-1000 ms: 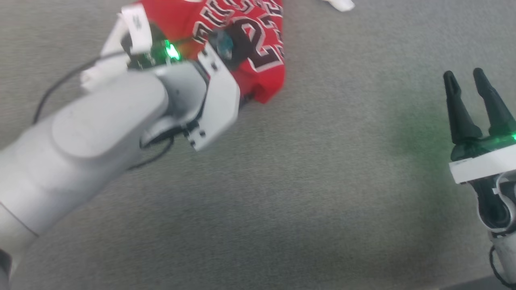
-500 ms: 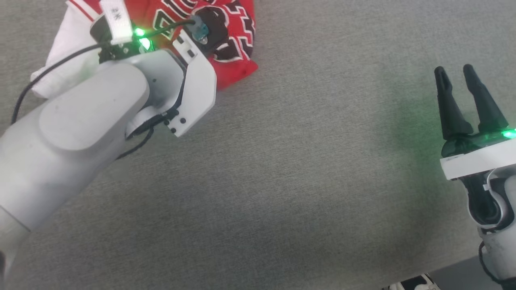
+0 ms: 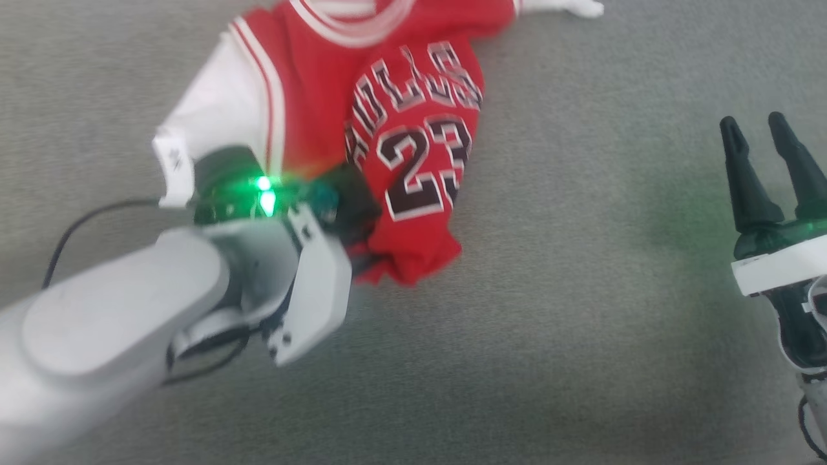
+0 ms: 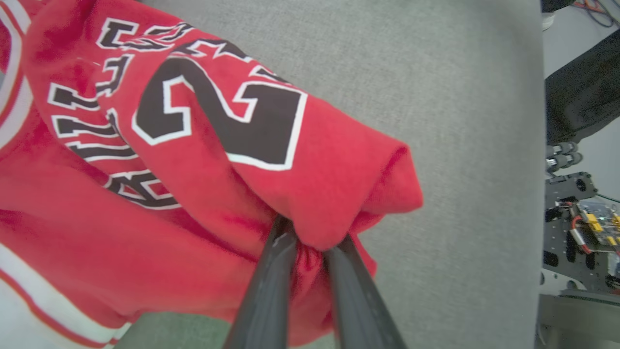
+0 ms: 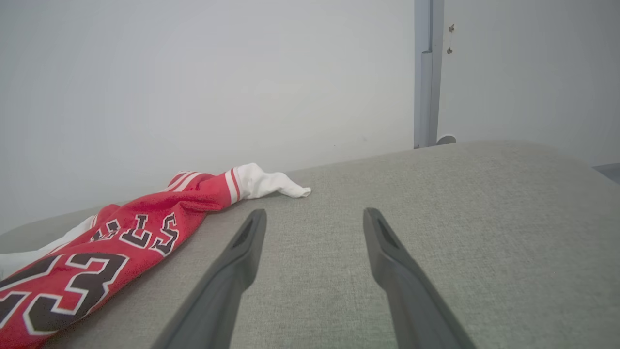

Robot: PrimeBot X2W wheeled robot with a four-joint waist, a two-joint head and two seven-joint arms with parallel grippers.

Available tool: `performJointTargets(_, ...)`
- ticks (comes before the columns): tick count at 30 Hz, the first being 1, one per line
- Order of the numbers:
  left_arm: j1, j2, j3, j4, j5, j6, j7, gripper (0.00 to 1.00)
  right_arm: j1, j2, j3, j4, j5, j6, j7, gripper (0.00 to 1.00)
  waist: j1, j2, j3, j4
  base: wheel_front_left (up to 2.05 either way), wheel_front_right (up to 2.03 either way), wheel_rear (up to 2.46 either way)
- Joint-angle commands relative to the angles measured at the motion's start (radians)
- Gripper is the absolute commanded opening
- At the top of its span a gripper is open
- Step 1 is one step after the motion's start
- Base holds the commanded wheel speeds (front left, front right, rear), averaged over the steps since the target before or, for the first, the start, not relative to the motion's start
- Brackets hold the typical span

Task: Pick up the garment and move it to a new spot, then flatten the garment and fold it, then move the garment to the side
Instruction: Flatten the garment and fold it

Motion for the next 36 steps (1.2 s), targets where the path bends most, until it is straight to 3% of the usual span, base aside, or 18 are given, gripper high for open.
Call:
performJointTargets(1,0.024,0.016,0.001,-0.038,-0.016,-0.002,-0.010,0.00,0.012,-0.006,-0.005,-0.006,0.002,0.000,0.007,1.00,0.0000,-0.0001,-0.026,0.028,0.00,0.00,0.00)
performJointTargets(10,0.167,0.115,0.002,-0.258,-0.020,-0.002,-0.037,0.00,0.049,-0.036,-0.037,-0.049,-0.005,0.000,0.052,1.00,0.0000,-0.0001,-0.048,0.069,0.00,0.00,0.00)
performJointTargets(16,0.246,0.112,0.001,-0.295,0.016,0.011,-0.107,0.00,0.077,-0.045,-0.071,-0.080,-0.013,0.000,0.079,1.00,0.0000,-0.0001,-0.043,0.085,0.00,0.00,0.00)
performJointTargets(18,0.257,0.101,0.007,-0.281,0.041,0.027,-0.148,0.45,0.084,-0.045,-0.082,-0.088,-0.016,0.000,0.087,1.00,0.0000,-0.0001,-0.043,0.091,0.00,0.00,0.00)
performJointTargets(19,0.267,0.095,0.014,-0.272,0.047,0.039,-0.171,0.84,0.086,-0.044,-0.087,-0.092,-0.018,0.000,0.092,1.00,0.0000,-0.0001,-0.043,0.094,0.00,0.00,0.00)
performJointTargets(20,0.275,0.090,0.019,-0.263,0.054,0.050,-0.192,1.00,0.090,-0.043,-0.091,-0.095,-0.021,0.000,0.096,1.00,0.0000,-0.0001,-0.044,0.097,0.00,0.00,0.00)
performJointTargets(24,0.305,0.098,0.048,-0.249,0.038,0.082,-0.263,1.00,0.111,-0.039,-0.119,-0.109,-0.032,0.000,0.107,1.00,0.0000,-0.0001,-0.051,0.116,0.00,0.00,0.00)
performJointTargets(30,0.286,0.182,0.157,-0.261,-0.110,0.103,-0.304,1.00,0.126,-0.023,-0.145,-0.130,-0.045,0.000,0.123,1.00,0.0000,-0.0001,-0.055,0.127,0.00,0.00,0.00)
performJointTargets(33,0.244,0.232,0.214,-0.201,-0.210,0.097,-0.259,1.00,0.118,-0.012,-0.142,-0.140,-0.049,0.000,0.129,1.00,0.0000,-0.0001,-0.050,0.120,0.00,0.00,0.00)
performJointTargets(36,0.179,0.239,0.237,-0.089,-0.269,0.078,-0.170,1.00,0.108,-0.008,-0.141,-0.145,-0.053,0.000,0.128,1.00,0.0000,-0.0001,-0.039,0.108,0.00,0.00,0.00)
